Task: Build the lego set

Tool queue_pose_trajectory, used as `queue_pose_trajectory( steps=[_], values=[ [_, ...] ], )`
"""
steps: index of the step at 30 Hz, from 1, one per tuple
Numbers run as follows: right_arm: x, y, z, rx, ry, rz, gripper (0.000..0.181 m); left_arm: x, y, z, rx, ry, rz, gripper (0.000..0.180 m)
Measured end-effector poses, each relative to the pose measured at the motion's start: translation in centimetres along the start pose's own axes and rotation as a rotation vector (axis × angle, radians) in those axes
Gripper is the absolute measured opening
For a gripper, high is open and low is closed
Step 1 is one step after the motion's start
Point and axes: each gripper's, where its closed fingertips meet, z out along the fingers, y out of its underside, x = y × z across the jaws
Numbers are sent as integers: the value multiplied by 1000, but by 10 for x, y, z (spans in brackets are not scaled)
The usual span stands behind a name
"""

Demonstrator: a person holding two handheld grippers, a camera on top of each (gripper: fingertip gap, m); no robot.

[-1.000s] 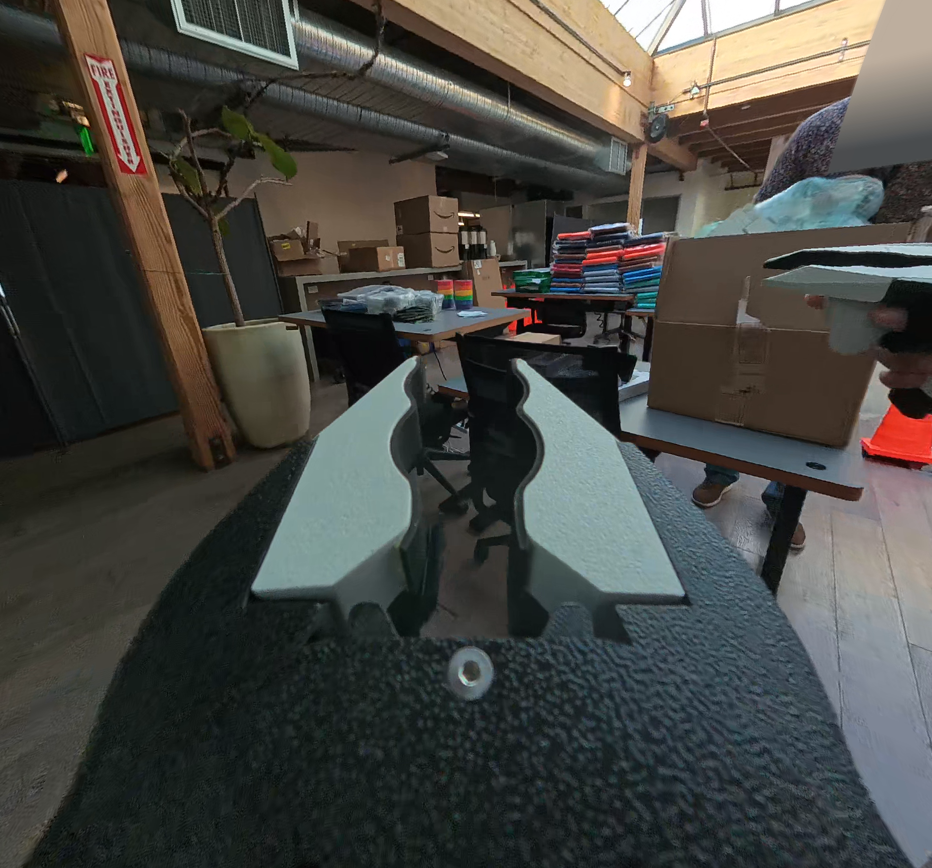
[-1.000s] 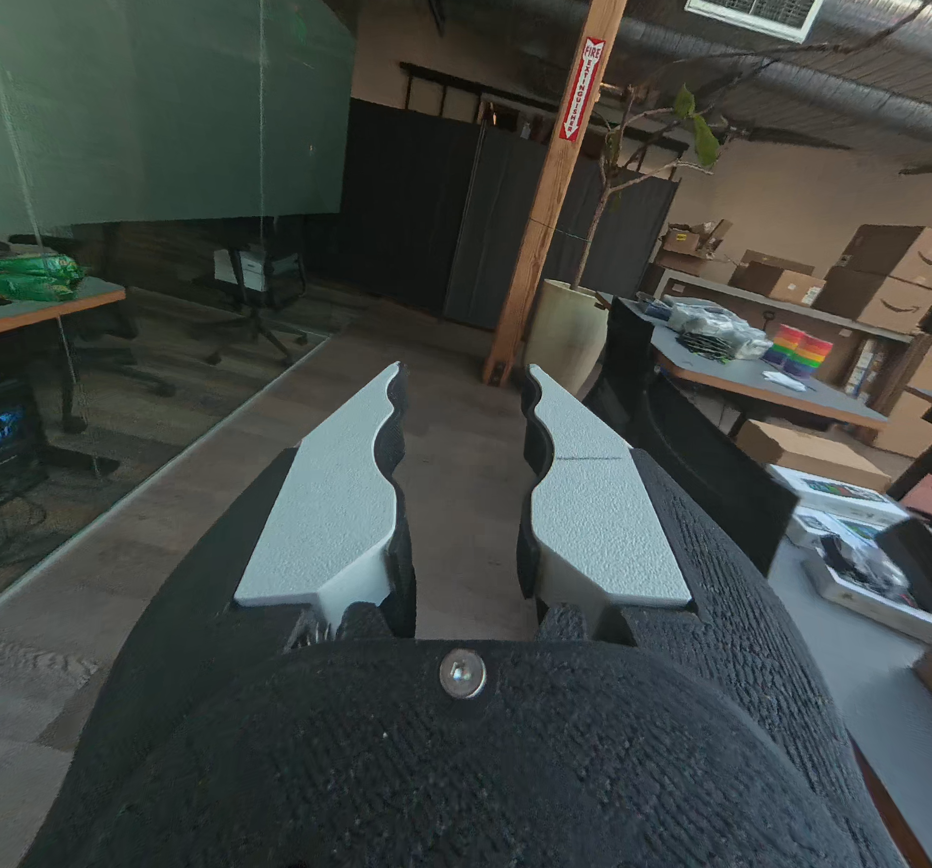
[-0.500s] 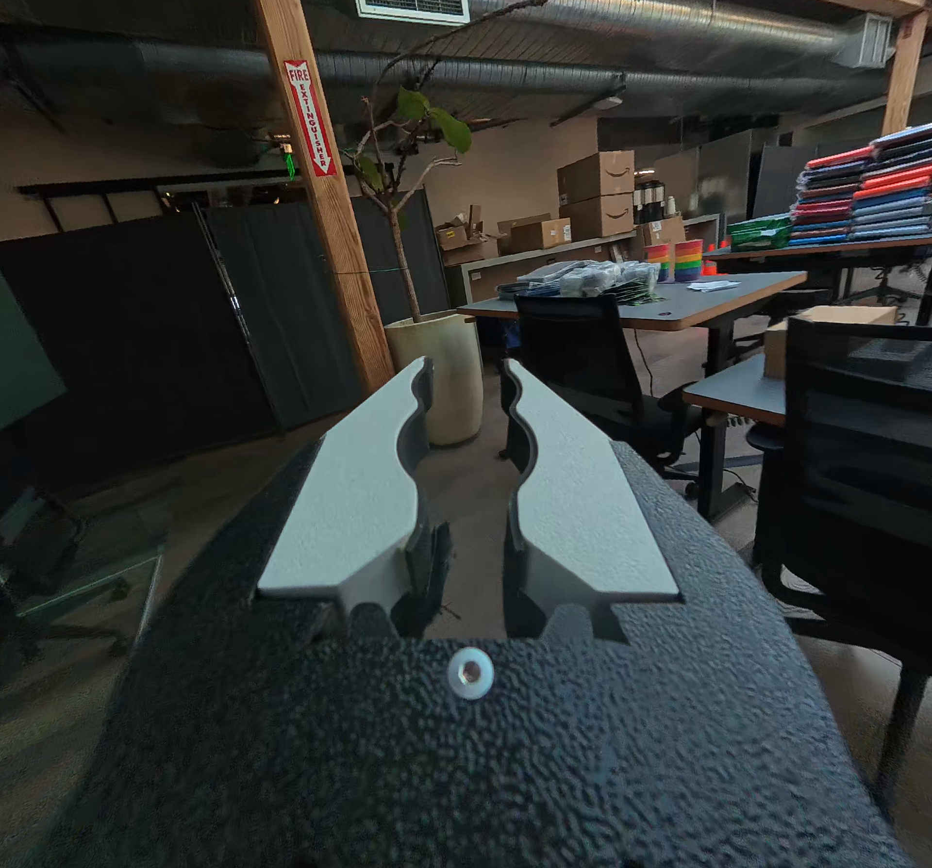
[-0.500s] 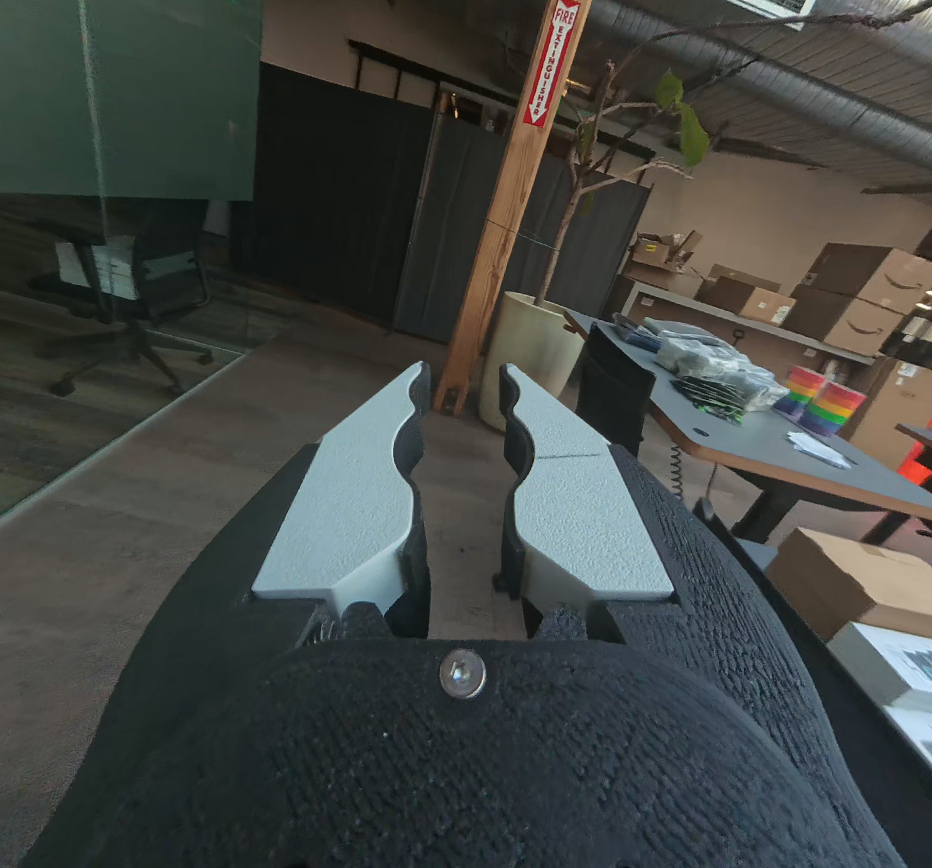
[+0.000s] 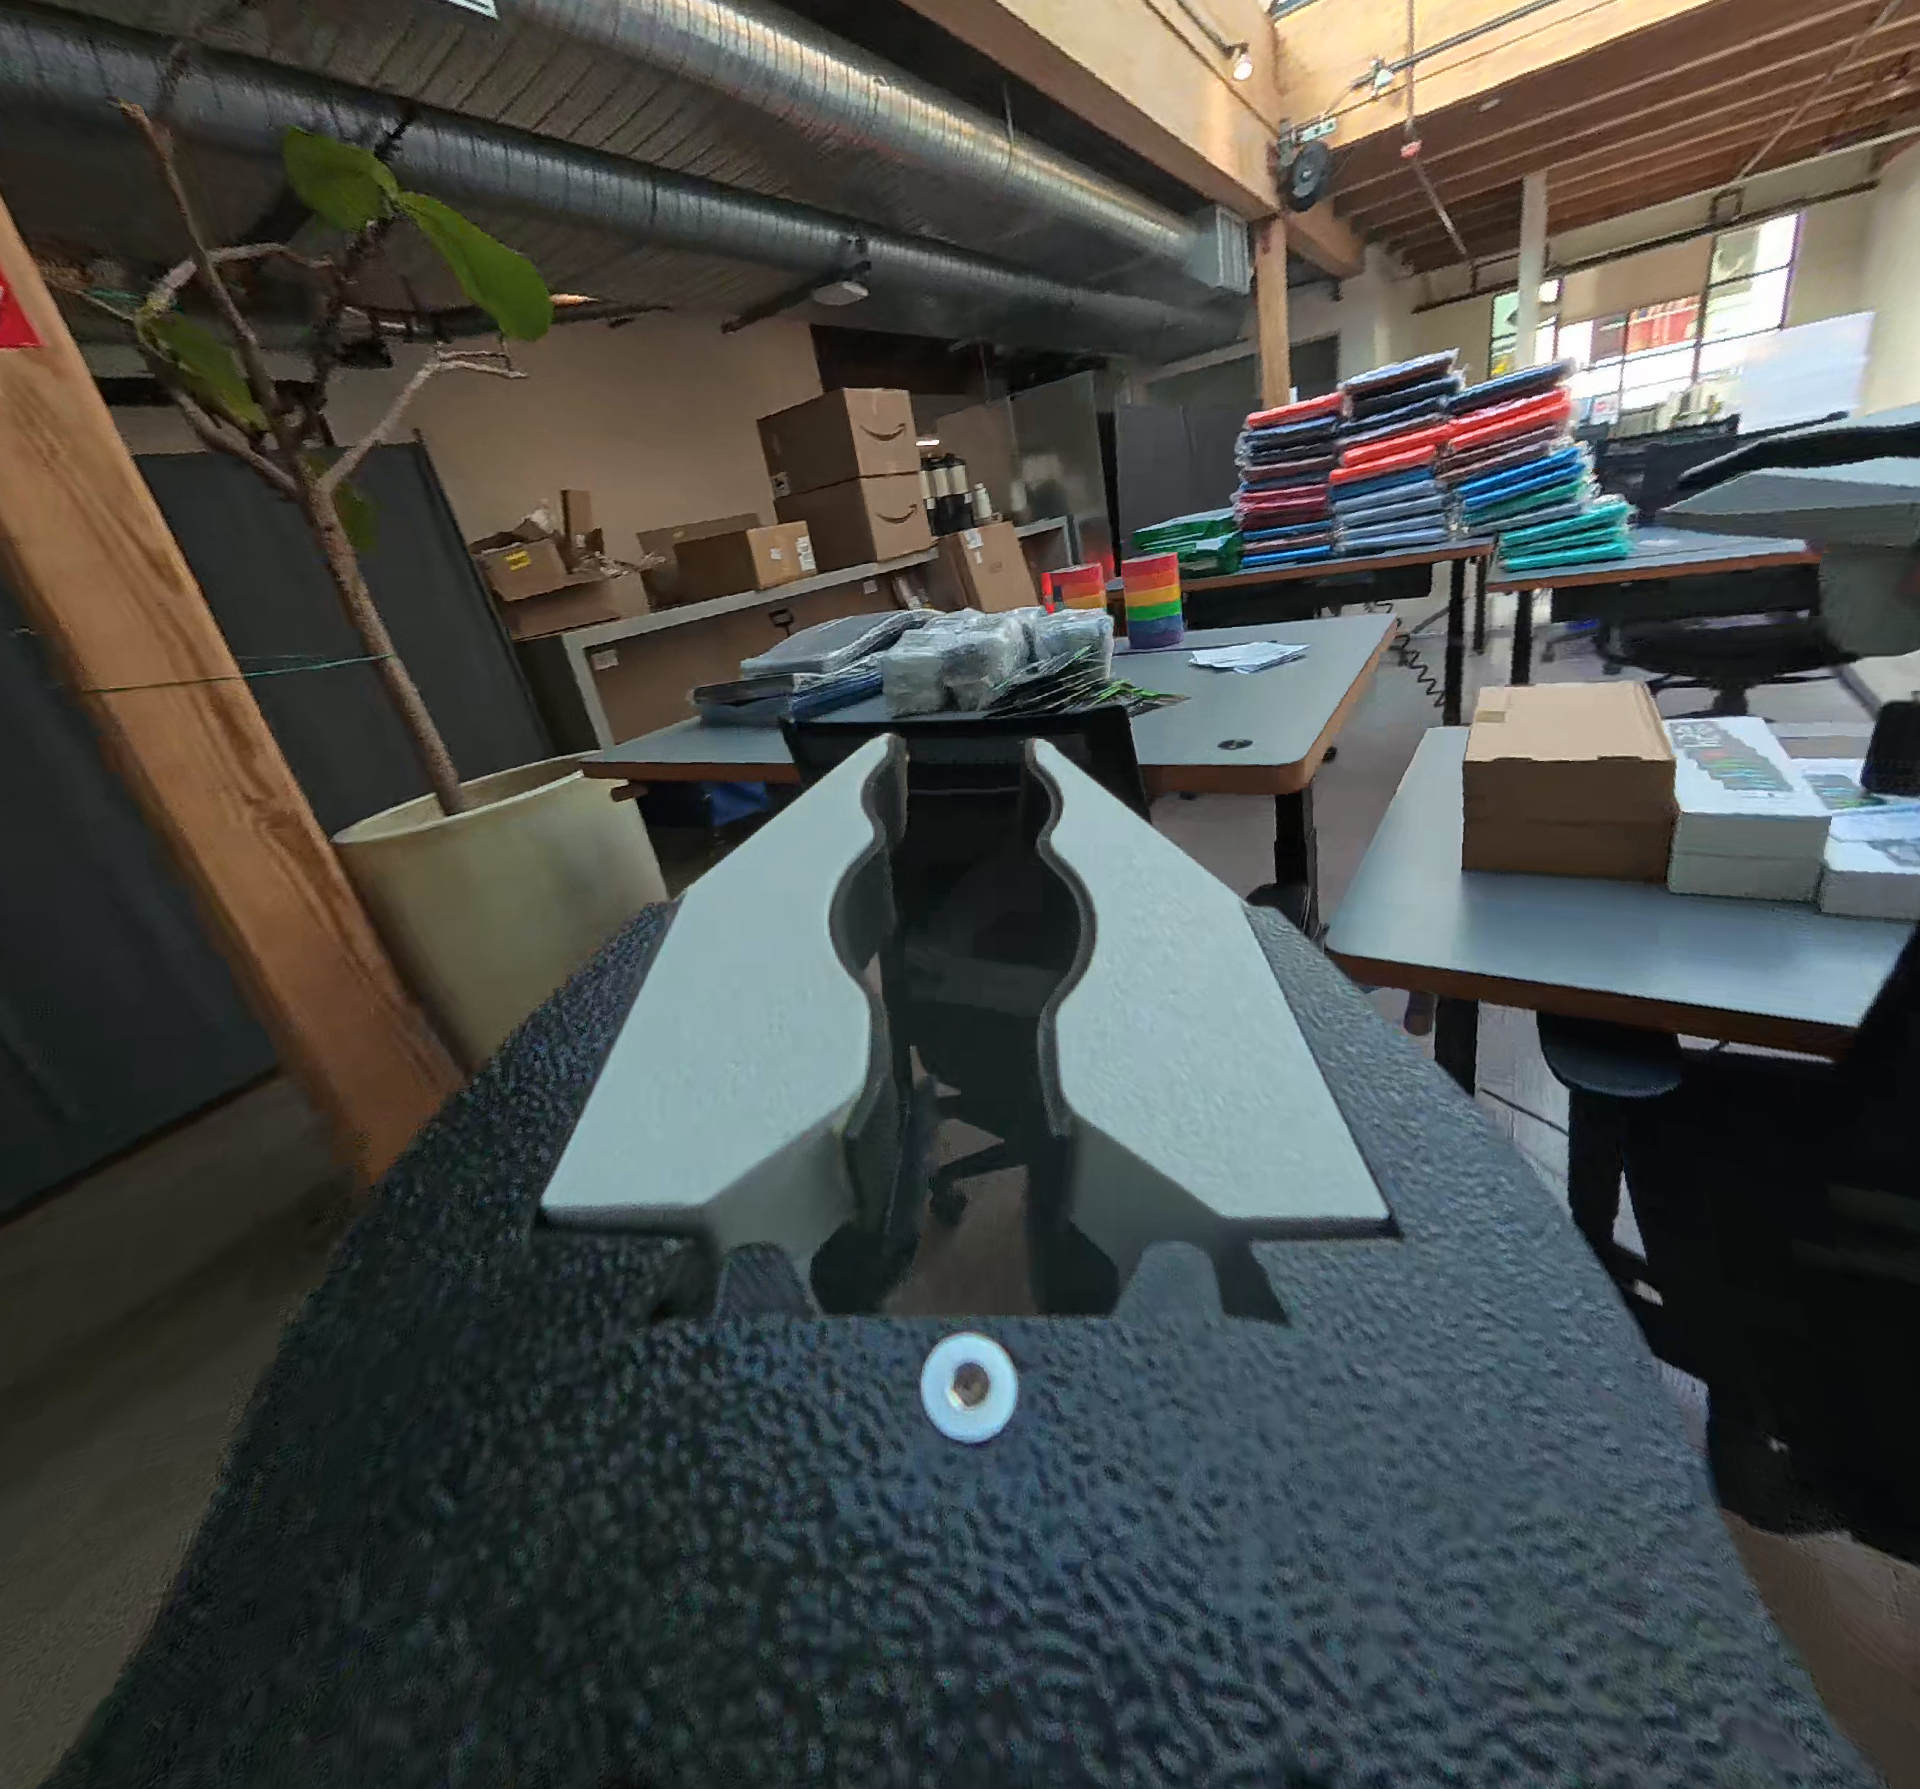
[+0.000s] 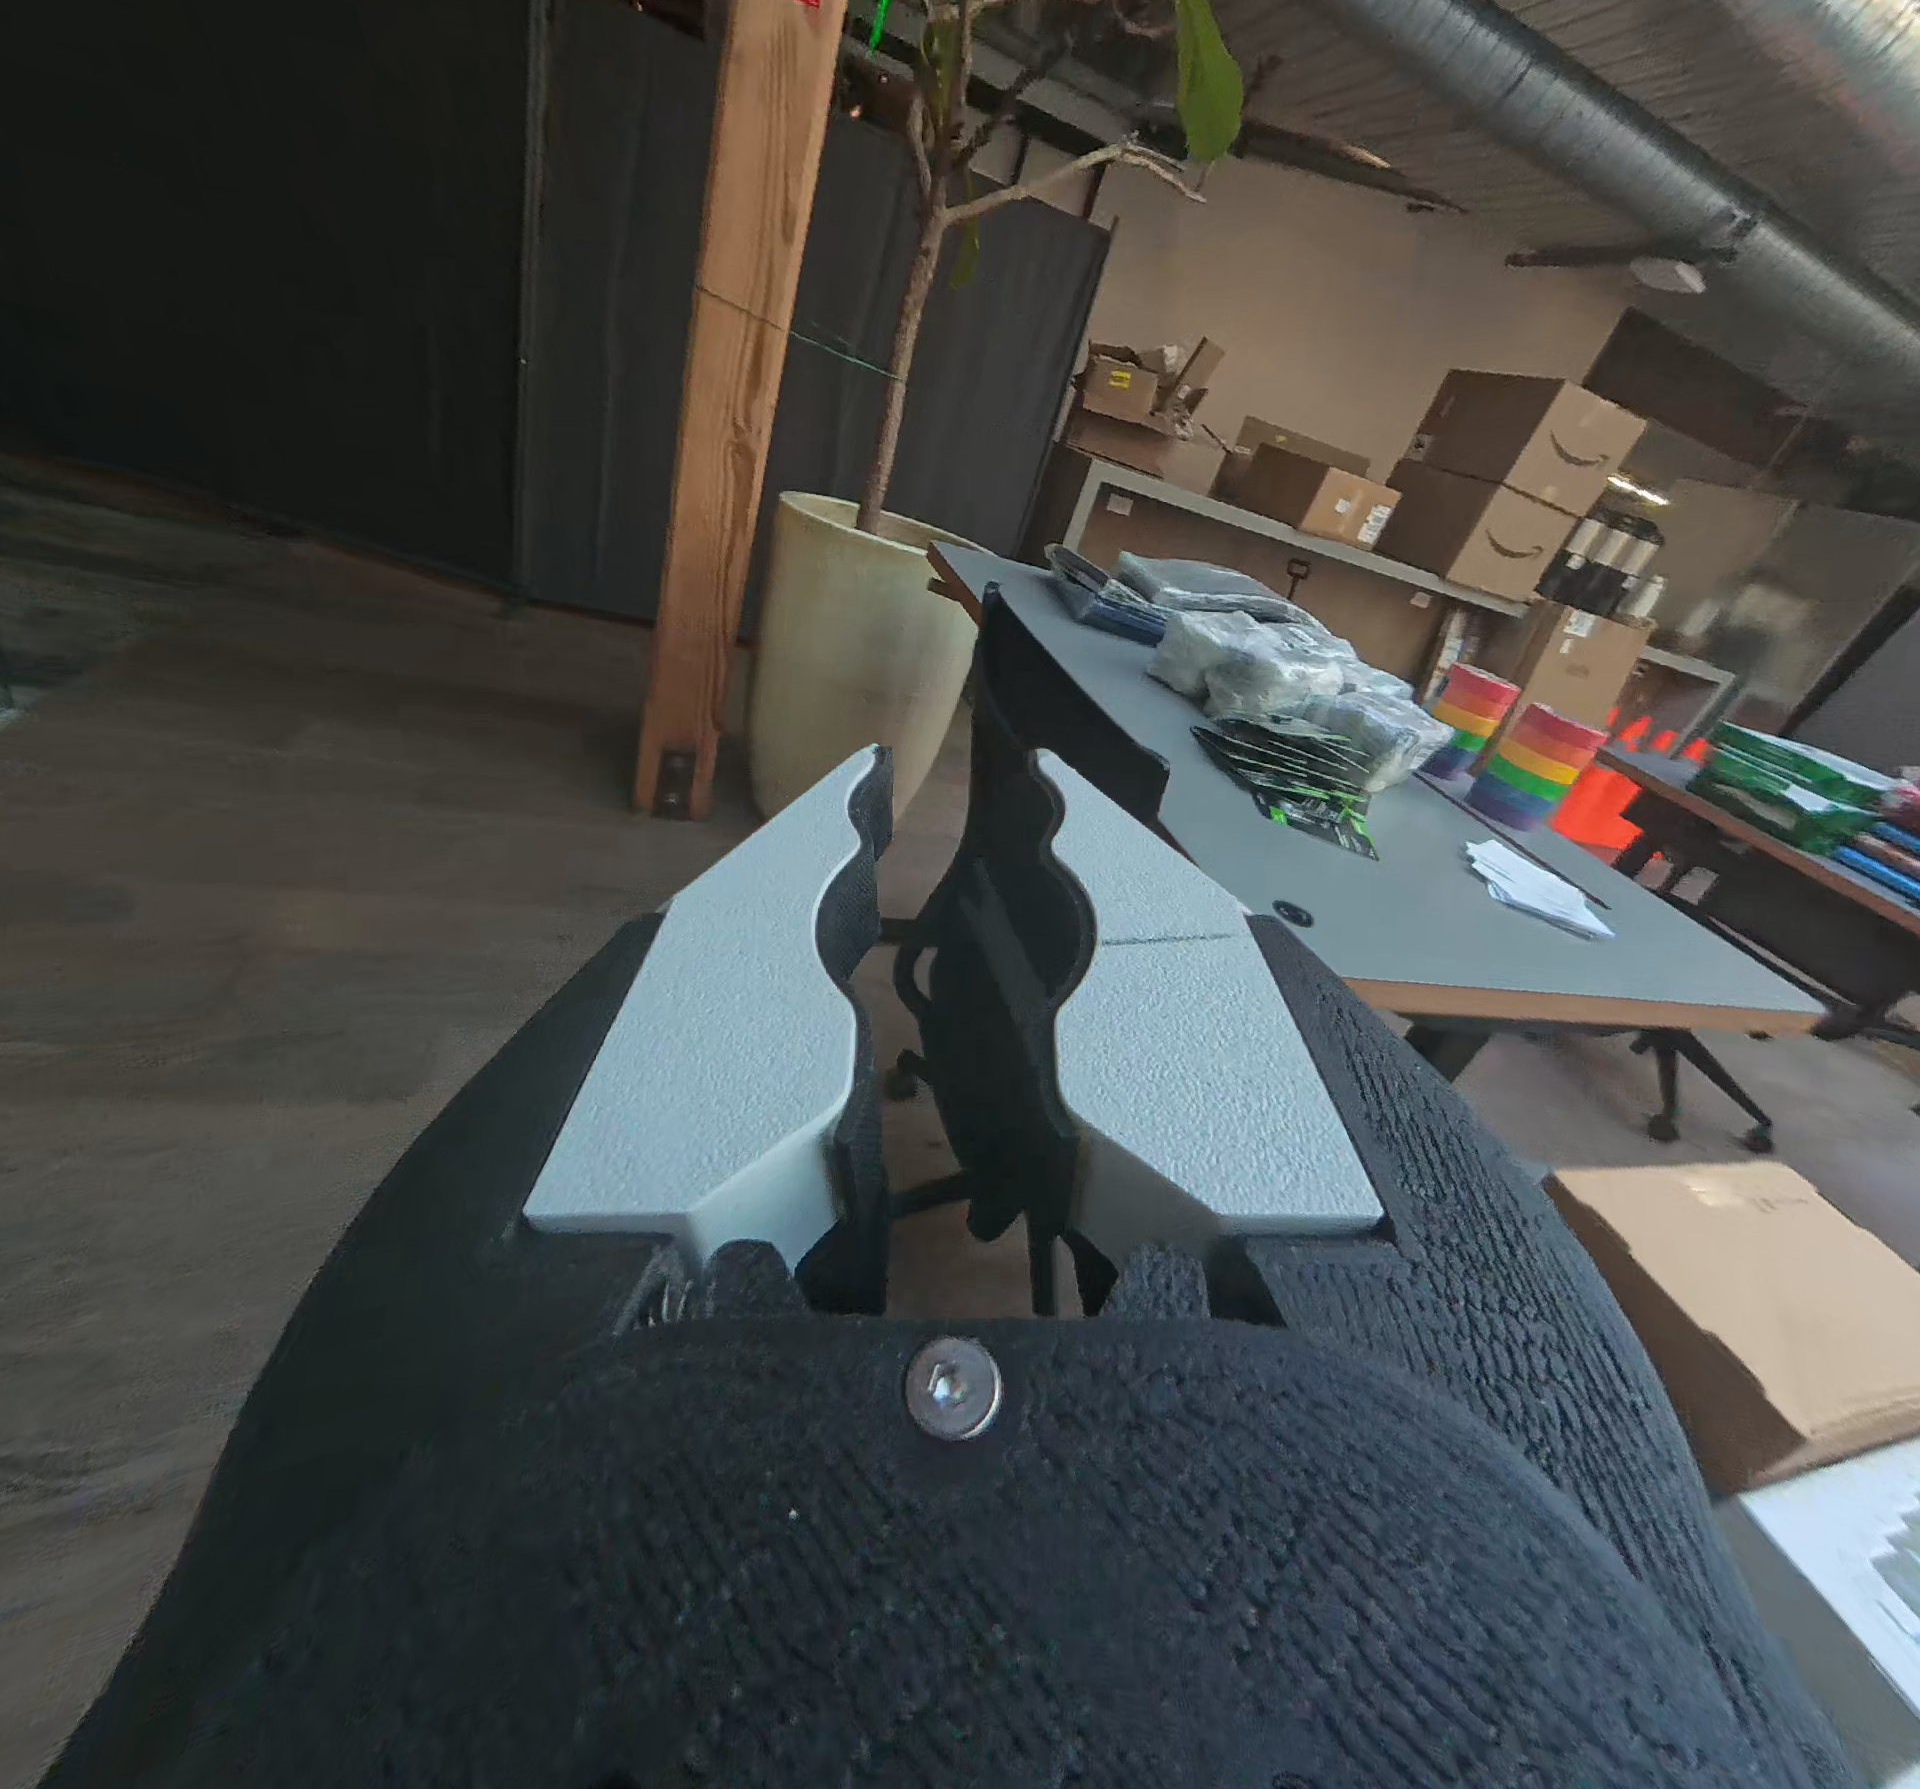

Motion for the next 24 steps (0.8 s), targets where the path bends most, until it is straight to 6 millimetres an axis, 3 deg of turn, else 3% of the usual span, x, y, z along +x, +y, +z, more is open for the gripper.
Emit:
queue_pose_trajectory(
  steps=[5,8,11,14,16,19,22,24],
  values=[
    [43,11,145,56,42,19,21,-62,48,143,28,43,-90,15],
    [54,4,235,67,31,0,22,-94,65,213,16,106,-142,19],
    [49,-1,322,82,0,-25,22,-136,82,261,45,82,-183,18],
    [31,-1,406,105,-41,-43,20,-181,114,298,35,80,-179,17],
    [20,3,456,108,-43,-75,18,-223,135,326,25,59,-161,16],
    [12,12,529,111,-12,-95,14,-290,151,374,52,72,-164,15],
    [15,19,604,80,37,-49,13,-358,167,438,25,101,-142,16],
    [12,20,651,46,40,-45,14,-393,169,480,31,151,-158,16]
  ],
)
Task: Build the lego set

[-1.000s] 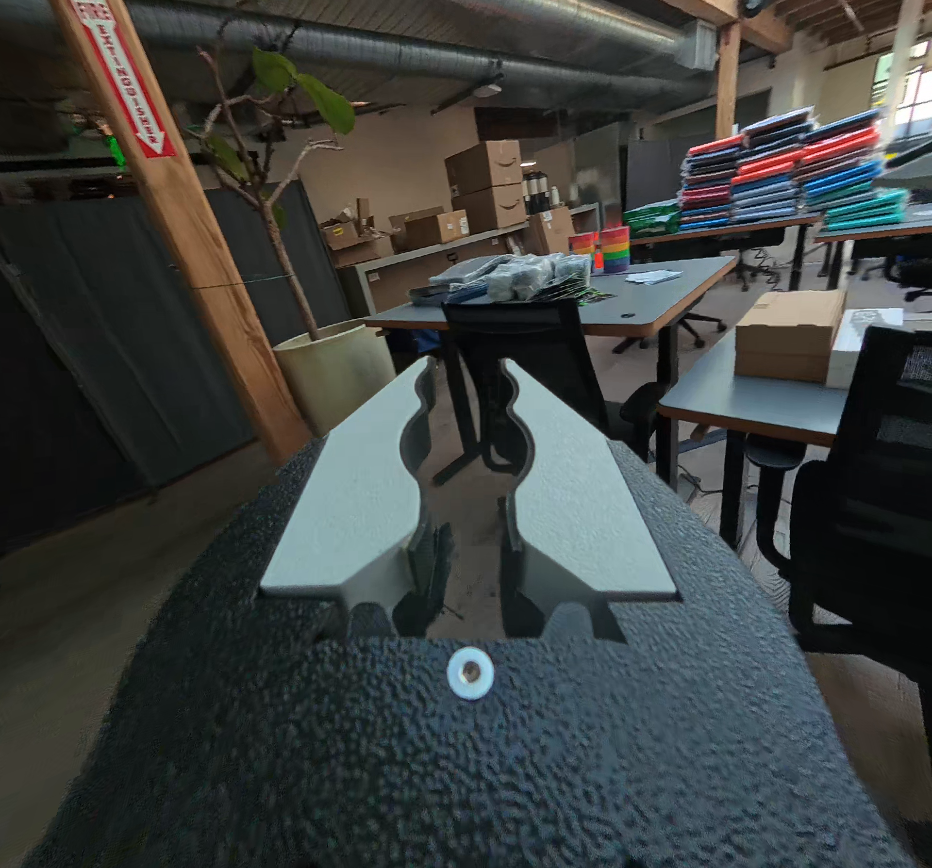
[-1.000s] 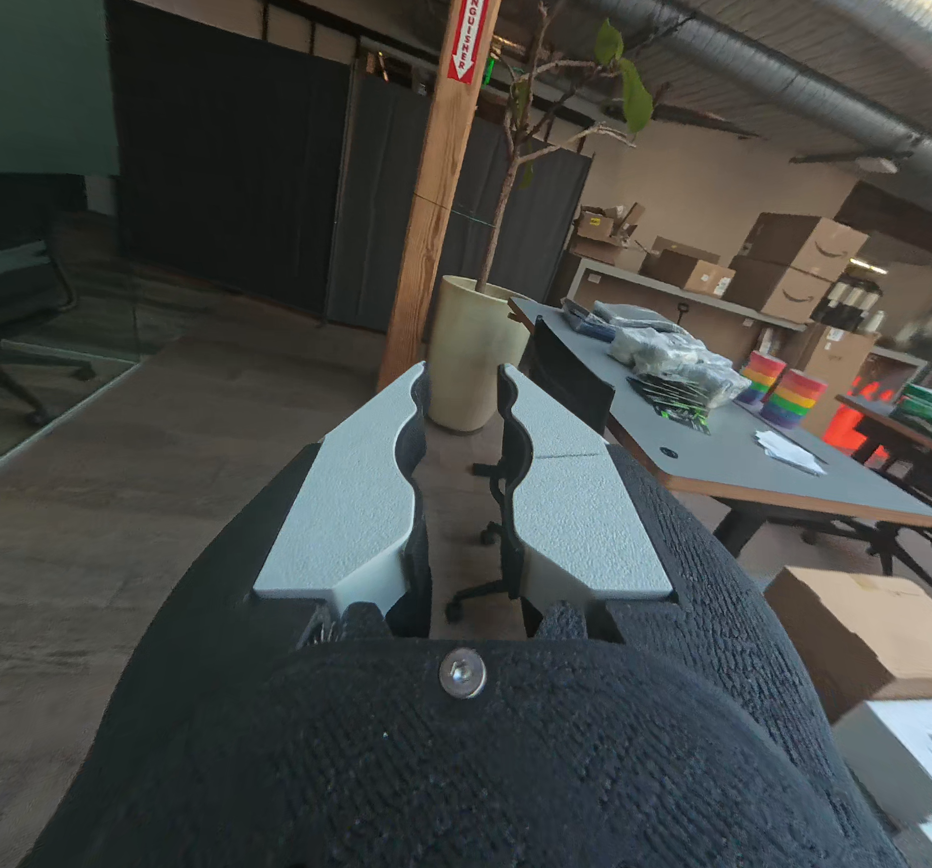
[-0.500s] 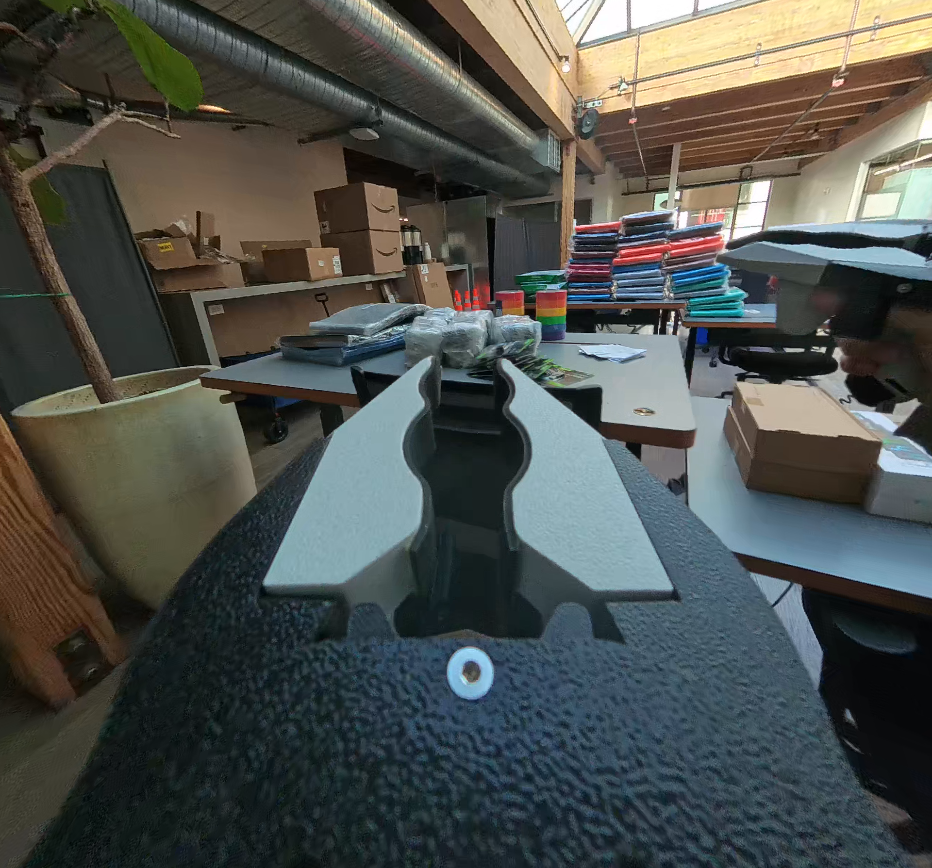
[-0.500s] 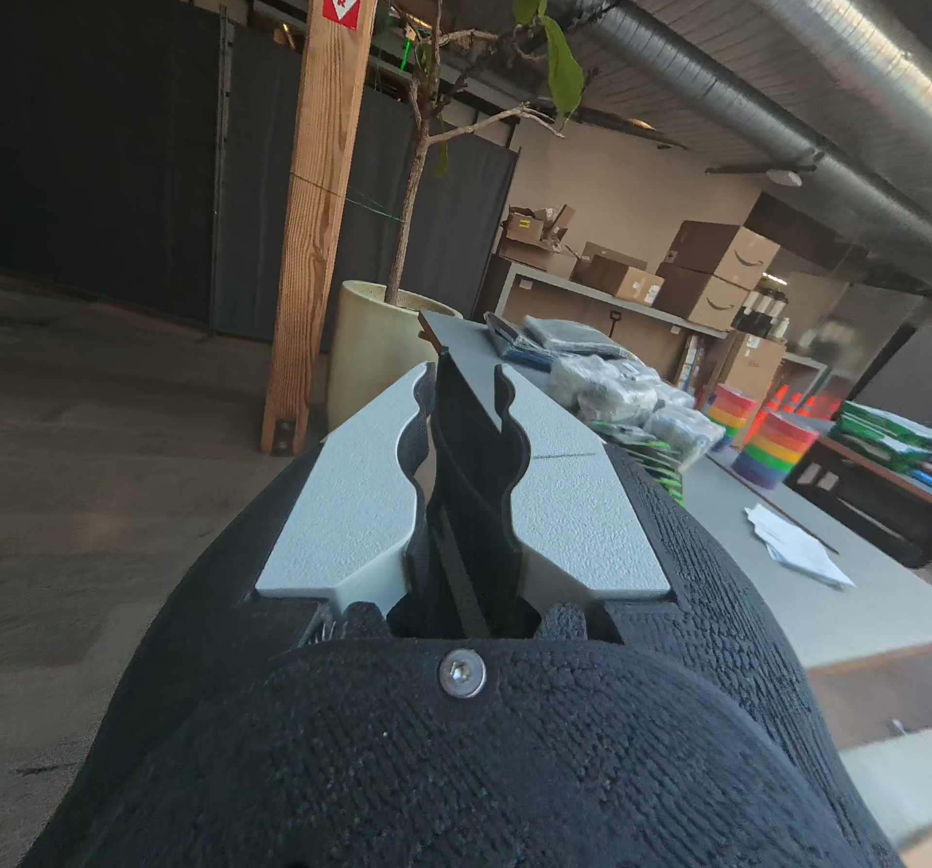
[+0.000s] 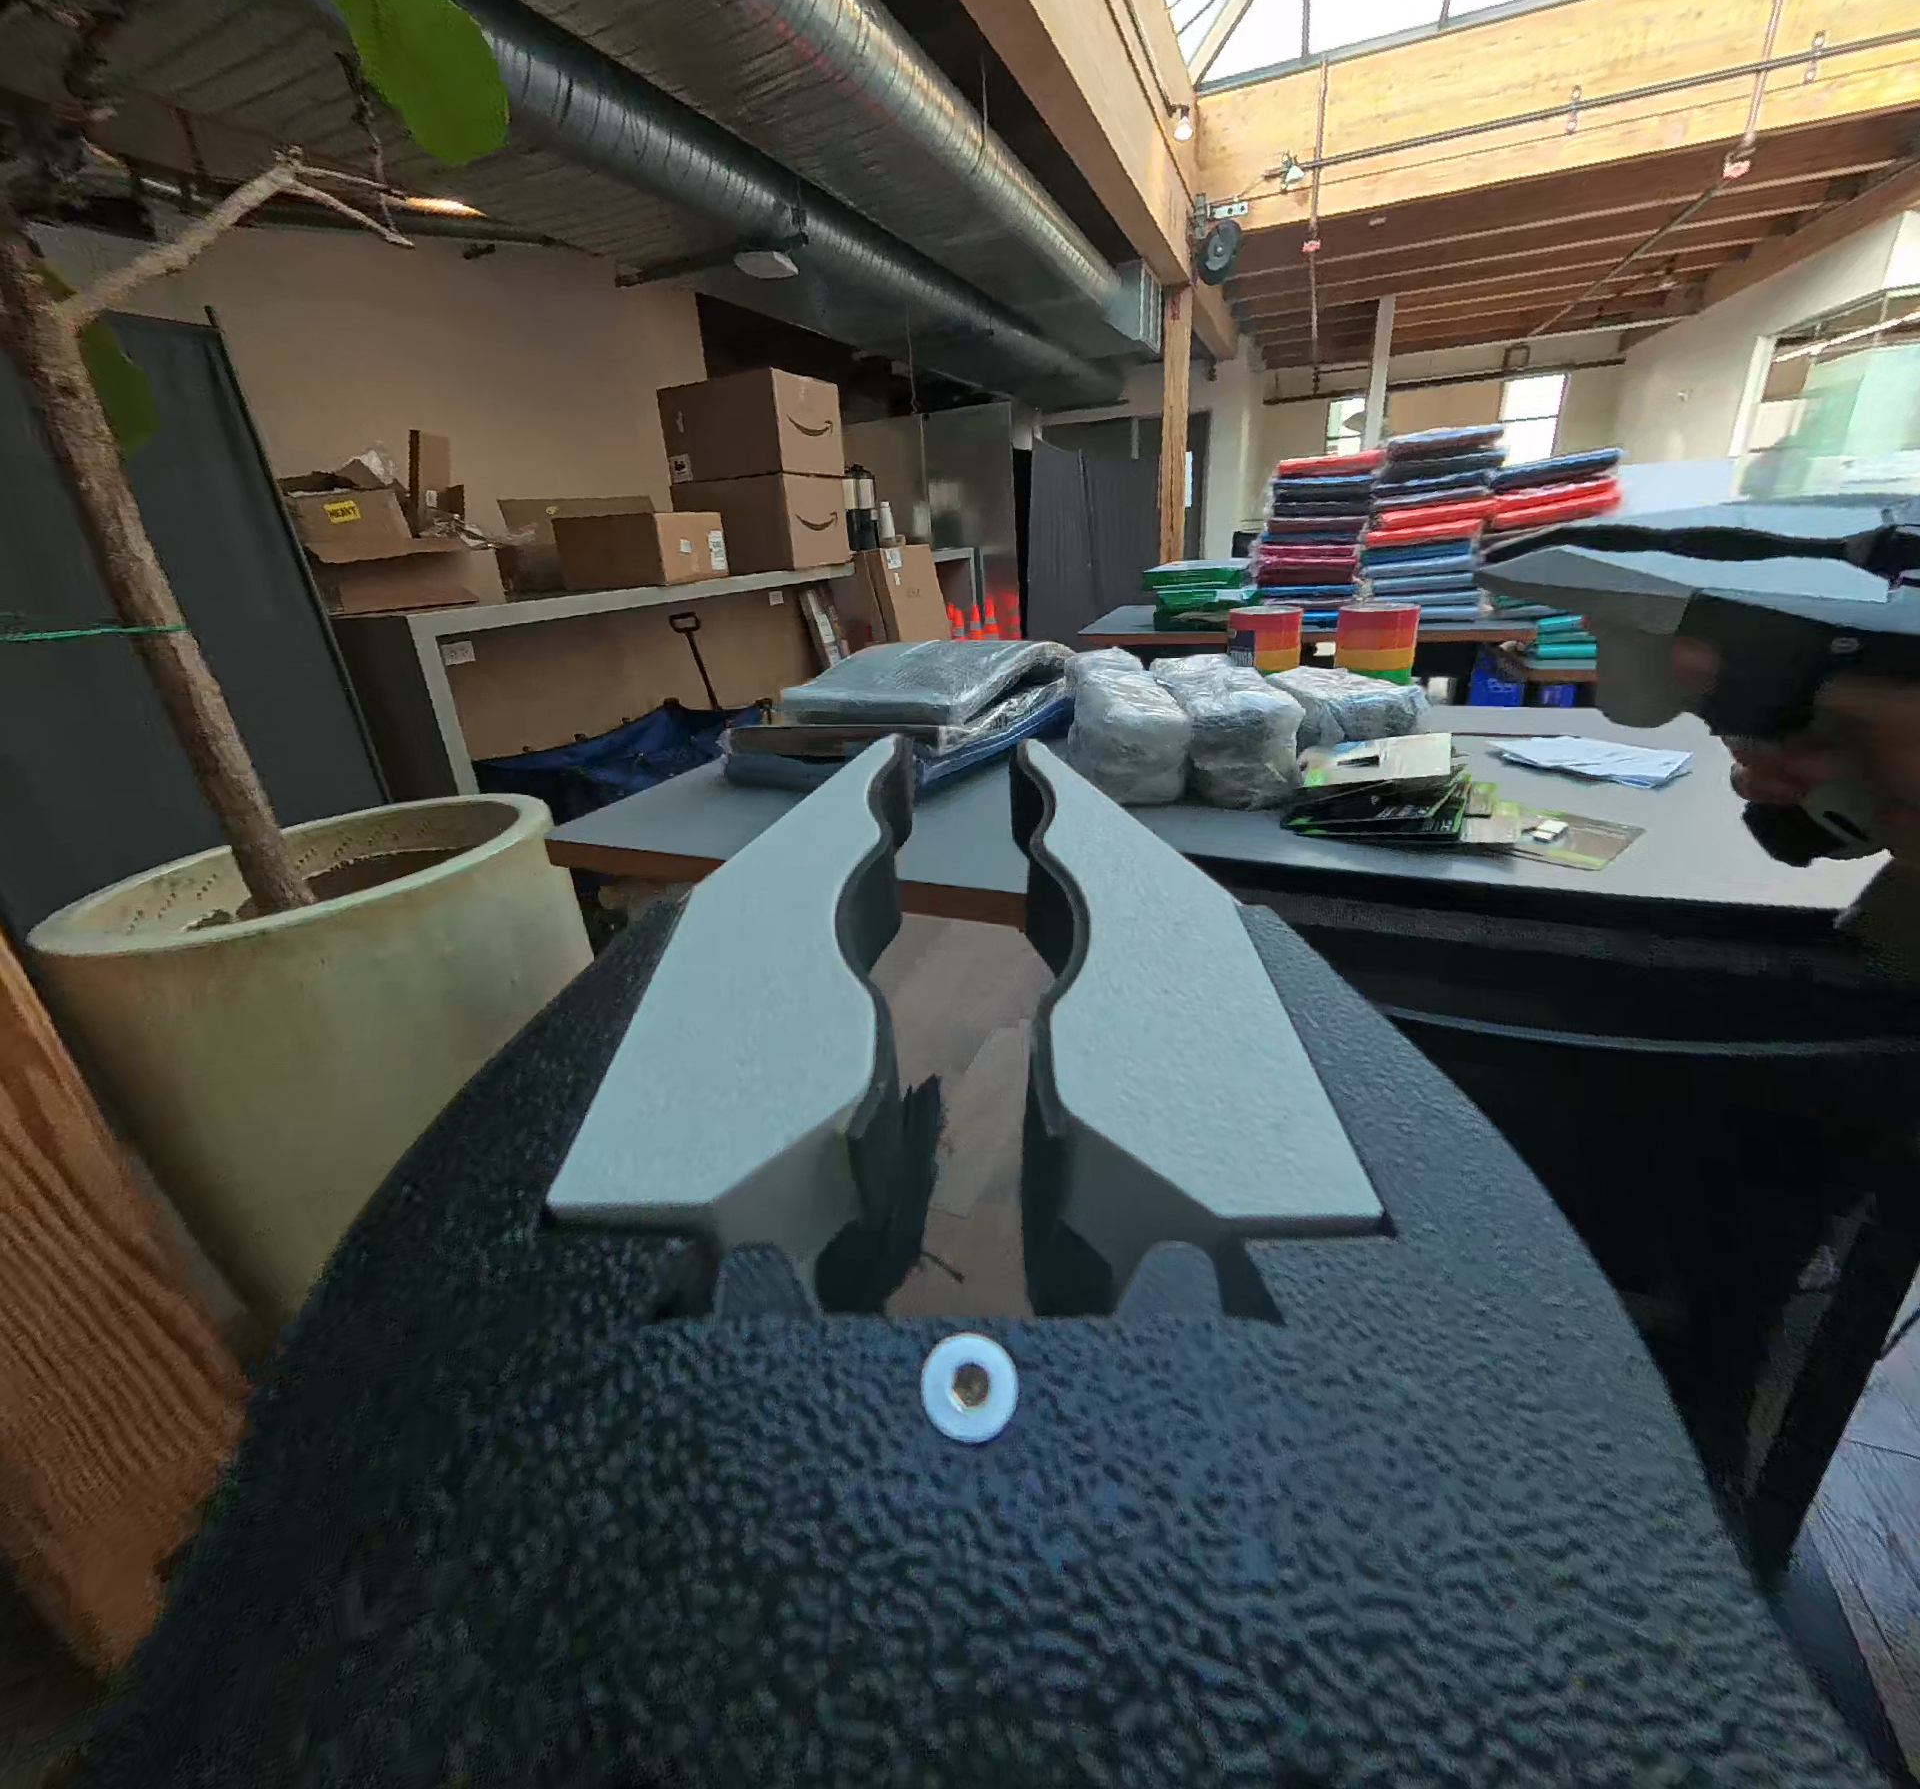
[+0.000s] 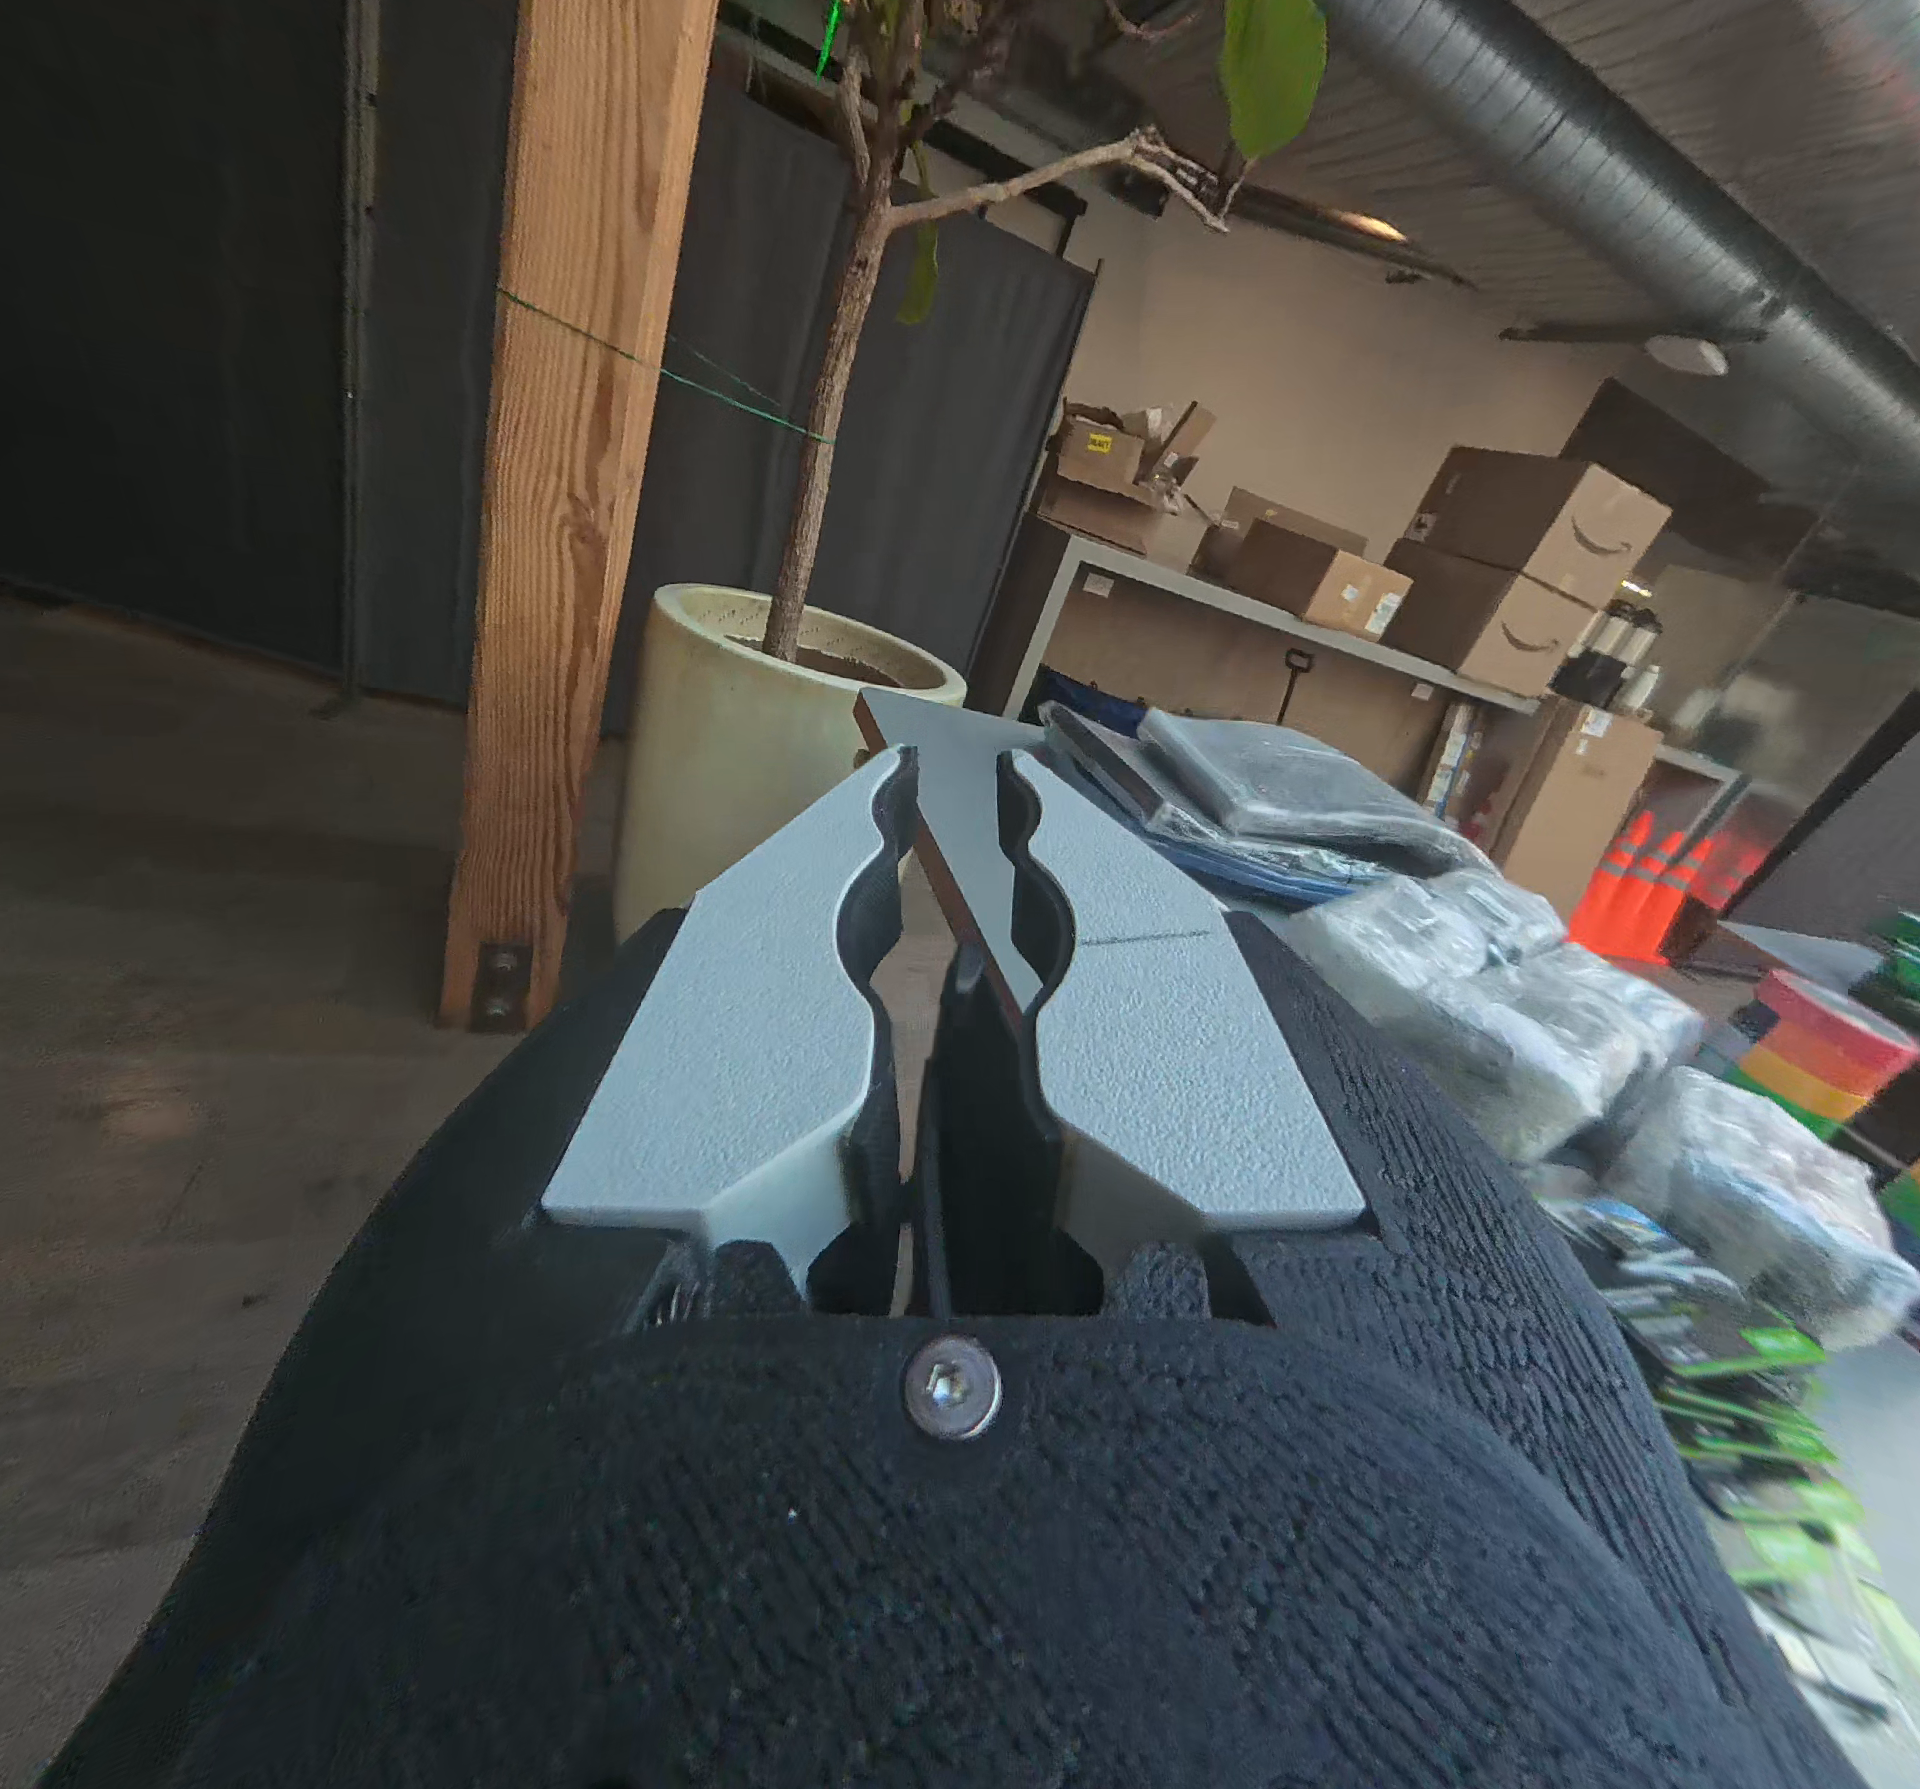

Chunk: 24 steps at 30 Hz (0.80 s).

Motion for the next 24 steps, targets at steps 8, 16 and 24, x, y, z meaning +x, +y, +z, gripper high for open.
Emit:
queue_pose_trajectory(
  steps=[8,16,24],
  values=[
    [45,37,94,-120,147,-56,18,-52,48,156,-27,262,-54,16],
    [122,106,145,-241,336,-63,19,-7,110,316,-45,607,-31,14],
    [193,164,172,-438,501,25,19,50,145,425,-51,906,7,15]
  ],
)
